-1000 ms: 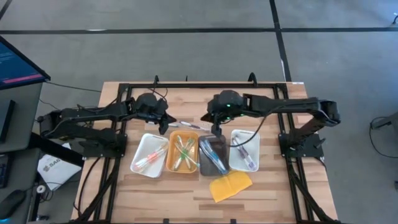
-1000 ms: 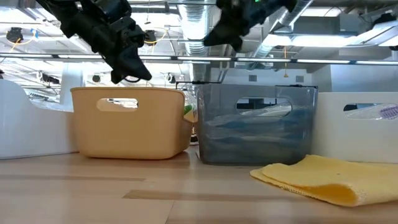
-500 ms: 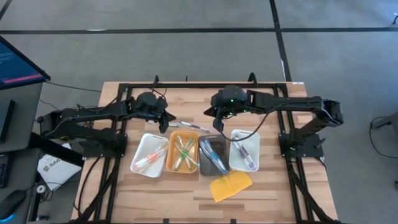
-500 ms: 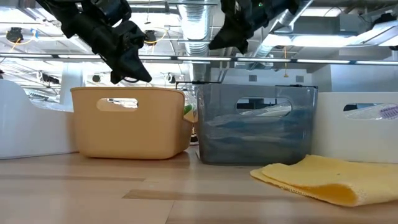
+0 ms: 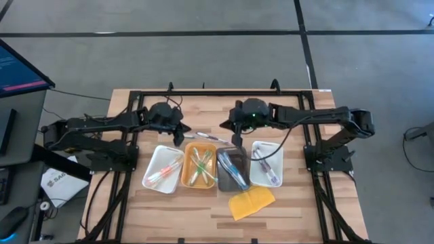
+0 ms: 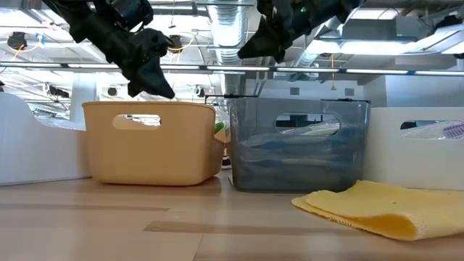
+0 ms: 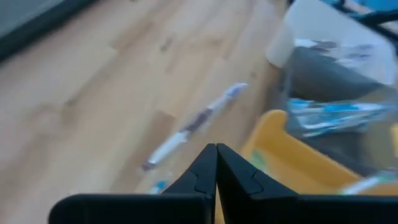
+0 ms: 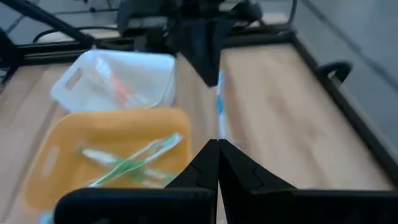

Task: Pick & Place Toothbrushes
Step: Put the blue toothbrush into the black bin

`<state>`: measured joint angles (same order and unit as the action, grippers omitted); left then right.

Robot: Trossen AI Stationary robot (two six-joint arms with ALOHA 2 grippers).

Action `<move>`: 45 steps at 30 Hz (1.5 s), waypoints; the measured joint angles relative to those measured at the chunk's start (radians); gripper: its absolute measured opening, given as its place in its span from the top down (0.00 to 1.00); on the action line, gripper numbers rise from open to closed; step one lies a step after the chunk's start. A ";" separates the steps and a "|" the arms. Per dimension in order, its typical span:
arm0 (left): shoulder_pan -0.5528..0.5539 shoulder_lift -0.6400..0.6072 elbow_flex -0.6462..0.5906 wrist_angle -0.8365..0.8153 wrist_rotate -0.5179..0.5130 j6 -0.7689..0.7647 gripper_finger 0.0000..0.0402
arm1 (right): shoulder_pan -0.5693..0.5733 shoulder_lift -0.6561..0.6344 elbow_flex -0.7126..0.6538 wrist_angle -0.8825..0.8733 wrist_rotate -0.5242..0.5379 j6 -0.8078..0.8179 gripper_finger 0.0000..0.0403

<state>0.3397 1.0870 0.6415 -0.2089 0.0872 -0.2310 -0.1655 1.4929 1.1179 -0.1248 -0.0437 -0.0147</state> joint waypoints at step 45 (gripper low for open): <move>0.162 0.216 0.192 -0.440 -0.043 0.291 0.84 | -0.319 0.033 0.340 -0.449 -0.281 0.276 0.87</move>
<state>0.5018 1.3031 0.8339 -0.6489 0.0444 0.0597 -0.4843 1.5262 1.4578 -0.5734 -0.3244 0.2613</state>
